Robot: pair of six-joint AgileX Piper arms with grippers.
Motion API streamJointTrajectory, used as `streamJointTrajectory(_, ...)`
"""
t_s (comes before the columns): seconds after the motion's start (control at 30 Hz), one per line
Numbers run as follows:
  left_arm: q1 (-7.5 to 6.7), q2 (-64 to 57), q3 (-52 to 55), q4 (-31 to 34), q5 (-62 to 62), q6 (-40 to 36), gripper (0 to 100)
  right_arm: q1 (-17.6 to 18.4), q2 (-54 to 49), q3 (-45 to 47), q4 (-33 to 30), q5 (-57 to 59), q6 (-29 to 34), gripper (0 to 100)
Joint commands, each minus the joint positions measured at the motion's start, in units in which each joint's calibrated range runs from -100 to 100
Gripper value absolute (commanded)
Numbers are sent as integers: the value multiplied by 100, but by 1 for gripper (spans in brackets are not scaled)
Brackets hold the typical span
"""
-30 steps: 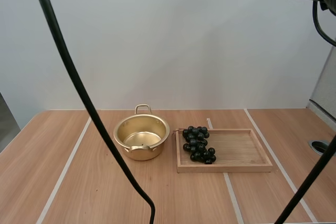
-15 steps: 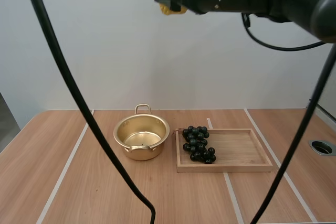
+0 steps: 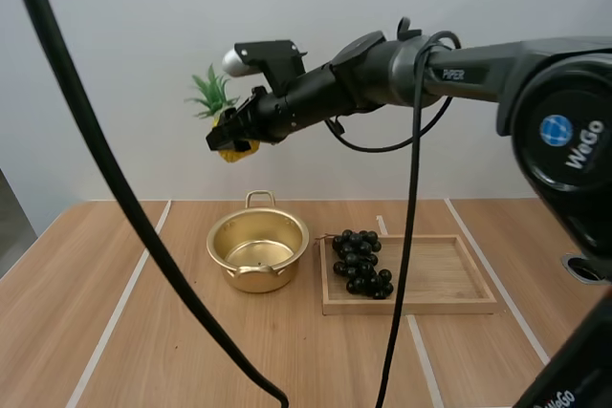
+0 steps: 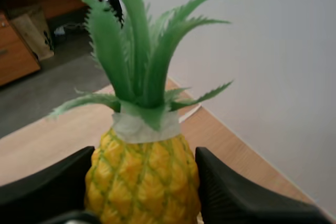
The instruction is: Open the pot, put the pineapple inside, and close it
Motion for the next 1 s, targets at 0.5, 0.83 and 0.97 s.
streamJointTrajectory(0.5,-3,2,-5,262,62,25,0,34,925,-24,-2824,444,1343,0)
streamJointTrajectory(0.83,-3,2,-5,262,62,25,0,34,1588,-24,-2913,834,1343,0)
streamJointTrajectory(0.97,-3,-1,-5,262,62,25,0,34,1732,-24,-2913,851,1343,0)
